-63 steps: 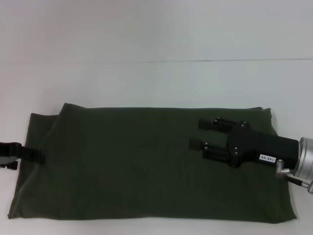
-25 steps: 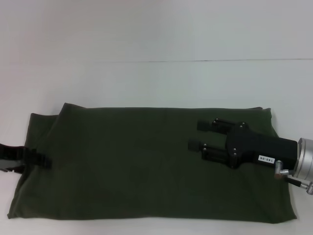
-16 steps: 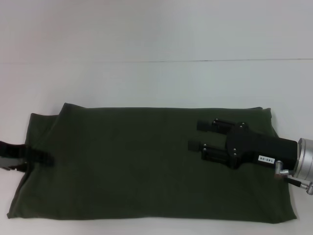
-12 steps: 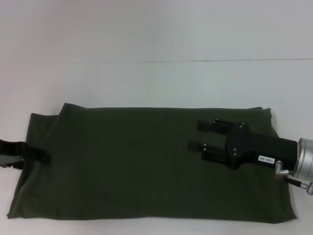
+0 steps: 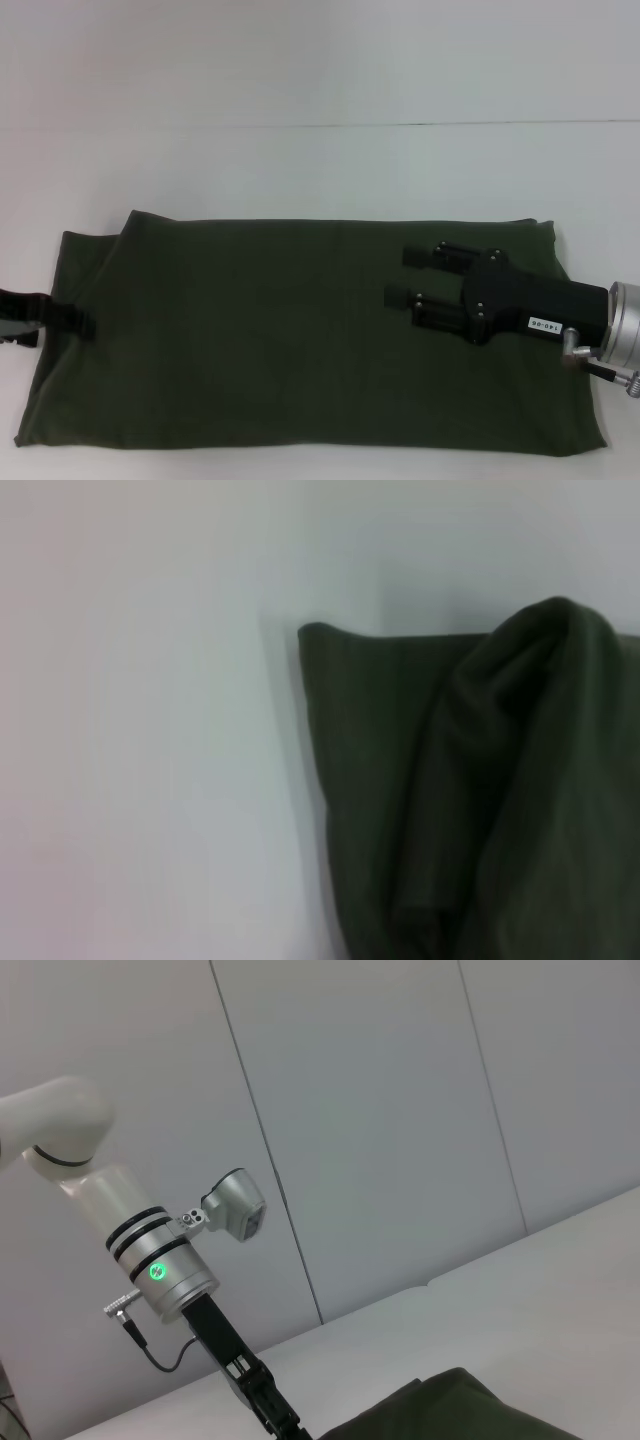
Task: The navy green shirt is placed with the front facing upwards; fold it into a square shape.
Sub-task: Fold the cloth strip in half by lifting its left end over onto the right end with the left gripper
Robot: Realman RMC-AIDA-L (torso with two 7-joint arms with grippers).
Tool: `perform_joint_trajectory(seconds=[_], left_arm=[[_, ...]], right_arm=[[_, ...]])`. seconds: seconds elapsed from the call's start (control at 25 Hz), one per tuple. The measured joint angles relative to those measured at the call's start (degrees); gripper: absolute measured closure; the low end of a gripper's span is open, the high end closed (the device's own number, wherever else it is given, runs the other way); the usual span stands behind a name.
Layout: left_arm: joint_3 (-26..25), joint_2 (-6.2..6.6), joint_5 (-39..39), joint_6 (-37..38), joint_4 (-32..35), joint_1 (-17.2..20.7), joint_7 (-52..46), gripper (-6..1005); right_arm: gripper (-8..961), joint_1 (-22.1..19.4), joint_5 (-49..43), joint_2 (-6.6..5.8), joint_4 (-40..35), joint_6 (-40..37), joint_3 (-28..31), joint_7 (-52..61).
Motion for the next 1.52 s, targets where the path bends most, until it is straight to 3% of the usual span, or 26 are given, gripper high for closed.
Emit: perform_joint_trajectory(seconds=[0.8,1.52], left_arm=[[0.7,-0.43,-0.5,1.2,-0.8,-0.6,-0.2,146],[0.8,-0.02,-0.2,0.8,-0.7,-0.8,-0.7,178]], right_arm=[[256,0.0,-0.1,0.00,0.0,-0.1,0.0,0.0],[256,0.0,-0.1,0.00,0.1,-0.2,-0.1,0.0]])
